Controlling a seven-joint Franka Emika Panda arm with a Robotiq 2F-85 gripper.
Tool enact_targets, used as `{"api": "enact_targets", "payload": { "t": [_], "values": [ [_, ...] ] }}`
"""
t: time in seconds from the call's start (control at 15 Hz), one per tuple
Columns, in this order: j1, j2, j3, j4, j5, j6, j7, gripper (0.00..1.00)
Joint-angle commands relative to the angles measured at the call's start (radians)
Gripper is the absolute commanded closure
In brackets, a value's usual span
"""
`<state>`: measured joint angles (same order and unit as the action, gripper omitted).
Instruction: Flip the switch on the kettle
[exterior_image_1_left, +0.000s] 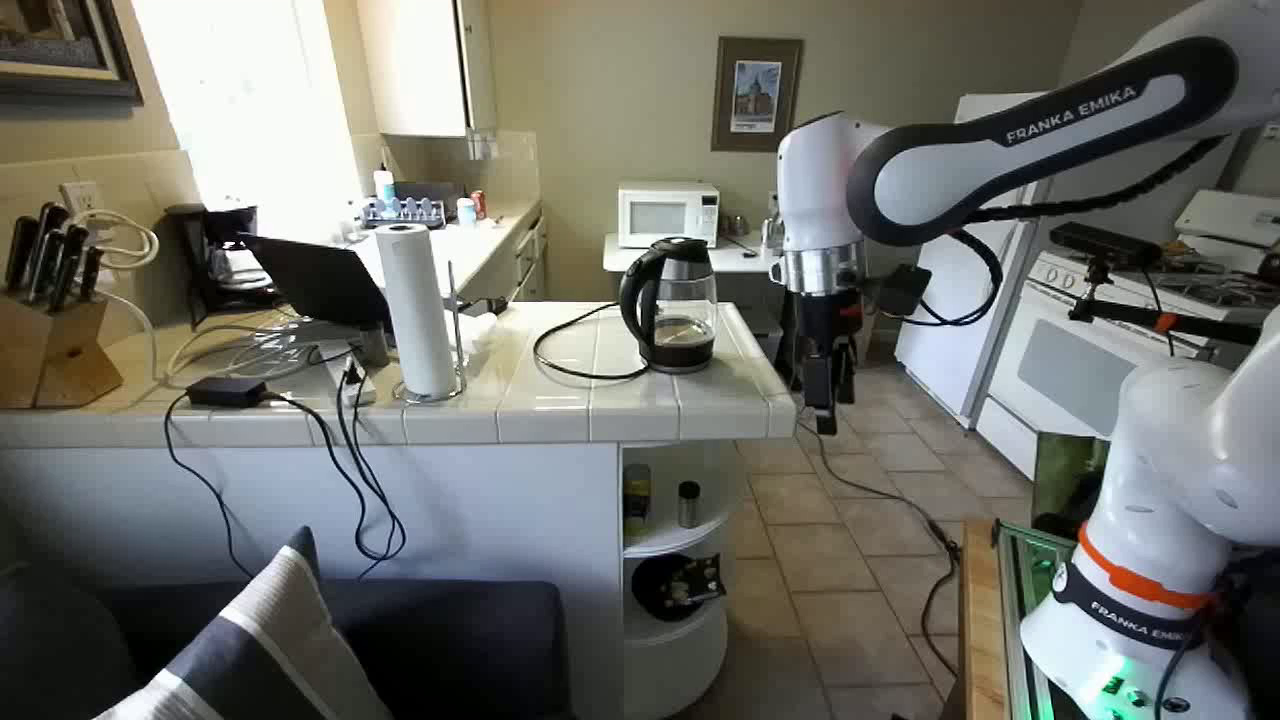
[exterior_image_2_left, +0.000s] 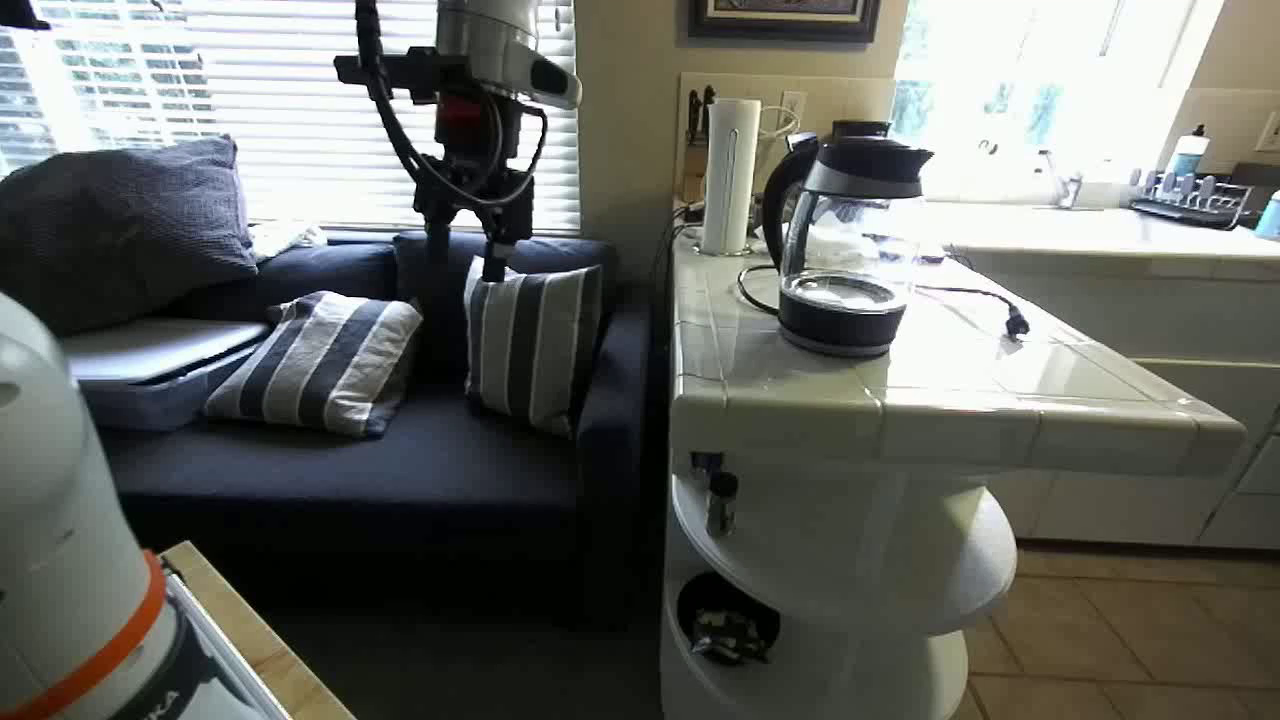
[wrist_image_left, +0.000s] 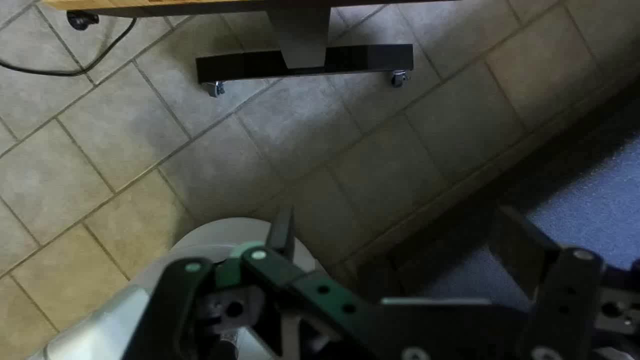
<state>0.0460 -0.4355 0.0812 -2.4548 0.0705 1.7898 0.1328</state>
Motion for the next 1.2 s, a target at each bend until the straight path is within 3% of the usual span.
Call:
{"api": "enact_targets", "payload": {
  "t": [0.0,0.33,0.8,0.87,0.93,1.13],
  "values": [
    [0.000,0.000,-0.001,0.001,0.000,-0.001,0.000,0.00],
    [-0.008,0.027,0.001,0.029,-0.006,-0.021,0.023,0.00],
    [-0.090,0.212,0.055,0.349,-0.287,-0.172,0.346,0.00],
    [-0.094,0.247,0.057,0.412,-0.323,-0.204,0.386,0.25],
    [-0.095,0.277,0.057,0.464,-0.359,-0.232,0.423,0.25],
    [-0.089,0.380,0.048,0.634,-0.460,-0.318,0.537,0.49]
  ]
}}
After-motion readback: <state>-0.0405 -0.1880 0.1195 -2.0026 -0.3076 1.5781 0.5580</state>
